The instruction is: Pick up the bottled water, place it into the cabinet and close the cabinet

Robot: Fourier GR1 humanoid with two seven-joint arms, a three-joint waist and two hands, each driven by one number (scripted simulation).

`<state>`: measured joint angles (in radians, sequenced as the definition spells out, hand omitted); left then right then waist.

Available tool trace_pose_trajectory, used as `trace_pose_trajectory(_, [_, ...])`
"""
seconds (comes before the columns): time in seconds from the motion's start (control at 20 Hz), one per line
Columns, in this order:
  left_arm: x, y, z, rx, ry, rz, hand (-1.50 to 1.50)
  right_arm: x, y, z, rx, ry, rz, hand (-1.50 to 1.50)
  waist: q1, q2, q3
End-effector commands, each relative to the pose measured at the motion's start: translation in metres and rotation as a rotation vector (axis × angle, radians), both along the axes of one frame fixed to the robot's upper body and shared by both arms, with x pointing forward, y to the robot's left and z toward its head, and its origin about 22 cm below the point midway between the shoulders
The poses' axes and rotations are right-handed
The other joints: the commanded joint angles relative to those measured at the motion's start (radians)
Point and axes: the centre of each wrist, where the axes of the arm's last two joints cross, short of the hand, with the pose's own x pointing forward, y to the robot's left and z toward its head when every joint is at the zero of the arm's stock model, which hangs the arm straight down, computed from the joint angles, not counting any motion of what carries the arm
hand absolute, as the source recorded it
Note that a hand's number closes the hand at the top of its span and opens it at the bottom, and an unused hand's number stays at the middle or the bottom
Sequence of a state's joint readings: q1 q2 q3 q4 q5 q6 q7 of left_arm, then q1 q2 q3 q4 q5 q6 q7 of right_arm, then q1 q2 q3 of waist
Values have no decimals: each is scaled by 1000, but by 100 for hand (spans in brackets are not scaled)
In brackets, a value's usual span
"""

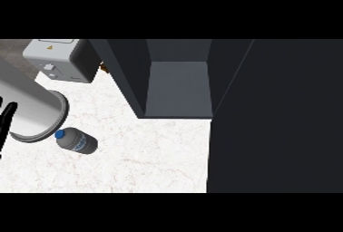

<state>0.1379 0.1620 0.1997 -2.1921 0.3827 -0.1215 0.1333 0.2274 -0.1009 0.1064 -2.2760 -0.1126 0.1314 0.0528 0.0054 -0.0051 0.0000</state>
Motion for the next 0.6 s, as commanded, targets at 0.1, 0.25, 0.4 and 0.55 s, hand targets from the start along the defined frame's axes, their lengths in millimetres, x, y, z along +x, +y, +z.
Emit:
trace_pose_trajectory(0.1, [-28,10,24,-75,29,16,-150,-31,5,34,1,20,68,-150,-4,2,0])
trace_pose_trajectory(0.25, [-44,1,46,-86,59,-15,-150,-27,17,42,18,44,73,-150,0,3,0])
trace_pose_trajectory(0.4, [-65,0,38,-80,91,22,-150,-61,23,56,13,22,75,-150,1,-2,-1])
trace_pose_trajectory(0.55, [-61,5,47,-85,83,12,-150,-59,23,66,34,32,69,-150,2,-1,-1])
